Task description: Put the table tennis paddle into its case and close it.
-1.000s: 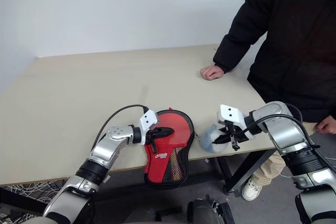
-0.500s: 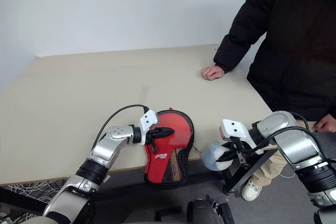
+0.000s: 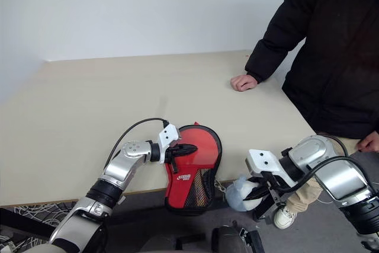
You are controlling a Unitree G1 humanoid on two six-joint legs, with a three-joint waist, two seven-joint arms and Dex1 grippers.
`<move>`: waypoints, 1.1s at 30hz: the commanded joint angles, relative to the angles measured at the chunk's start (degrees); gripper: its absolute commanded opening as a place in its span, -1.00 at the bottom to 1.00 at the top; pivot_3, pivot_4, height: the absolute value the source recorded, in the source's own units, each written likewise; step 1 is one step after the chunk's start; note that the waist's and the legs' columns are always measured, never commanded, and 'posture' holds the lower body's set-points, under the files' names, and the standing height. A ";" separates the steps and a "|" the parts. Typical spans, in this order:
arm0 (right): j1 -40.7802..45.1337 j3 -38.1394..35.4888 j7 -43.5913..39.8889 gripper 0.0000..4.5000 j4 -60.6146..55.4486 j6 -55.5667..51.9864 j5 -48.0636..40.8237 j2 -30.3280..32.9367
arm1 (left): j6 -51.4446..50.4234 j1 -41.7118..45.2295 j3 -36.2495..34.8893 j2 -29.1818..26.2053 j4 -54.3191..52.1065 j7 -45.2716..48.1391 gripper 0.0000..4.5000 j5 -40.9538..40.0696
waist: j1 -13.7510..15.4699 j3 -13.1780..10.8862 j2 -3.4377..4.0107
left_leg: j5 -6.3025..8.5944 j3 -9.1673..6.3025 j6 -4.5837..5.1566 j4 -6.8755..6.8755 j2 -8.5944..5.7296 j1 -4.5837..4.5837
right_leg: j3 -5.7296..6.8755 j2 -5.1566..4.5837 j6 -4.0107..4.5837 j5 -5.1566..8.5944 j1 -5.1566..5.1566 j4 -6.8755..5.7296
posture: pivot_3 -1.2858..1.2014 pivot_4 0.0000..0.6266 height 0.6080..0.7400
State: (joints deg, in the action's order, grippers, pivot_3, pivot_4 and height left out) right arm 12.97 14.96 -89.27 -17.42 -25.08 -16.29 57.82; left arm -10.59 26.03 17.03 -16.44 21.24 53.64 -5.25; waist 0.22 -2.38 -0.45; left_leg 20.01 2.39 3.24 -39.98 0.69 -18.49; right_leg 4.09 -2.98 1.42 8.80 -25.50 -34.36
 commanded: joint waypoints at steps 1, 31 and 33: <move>-0.47 0.12 -2.30 -0.85 -2.52 1.18 -1.61 1.63 | -1.77 -1.74 1.24 -0.95 3.33 -0.53 -1.00 2.28 | -0.01 0.00 0.00 | 0.00 0.00 0.00 0.00 0.00 0.00 | 0.00 0.00 0.00 0.00 0.00 0.00 | 0.03 -1.00 1.00; 8.51 3.08 -0.24 0.15 4.15 2.51 -1.22 -1.22 | -1.73 -1.73 0.78 -1.44 3.12 -0.86 -1.00 2.15 | -0.02 0.02 -0.07 | 0.02 0.07 0.00 -0.09 0.08 0.04 | 0.00 0.03 -0.03 -0.02 0.05 0.02 | 0.03 -1.00 1.00; 10.67 2.83 -0.26 0.35 6.11 2.45 -1.32 -1.76 | -1.76 -1.86 0.49 -1.81 2.82 -0.86 -1.00 2.04 | -0.03 0.02 -0.06 | 0.02 0.06 -0.01 -0.09 0.09 0.04 | 0.01 0.05 -0.03 -0.02 0.05 0.02 | 0.03 -1.00 1.00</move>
State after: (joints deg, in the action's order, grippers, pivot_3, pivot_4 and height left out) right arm 21.43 19.47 -89.44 -12.37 -22.71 -17.77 56.62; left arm -10.60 25.76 16.81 -16.59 21.21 53.07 -5.23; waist 0.19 -2.36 -0.51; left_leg 20.03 2.46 3.23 -40.07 0.79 -18.44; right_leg 4.10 -2.92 1.39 8.78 -25.45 -34.34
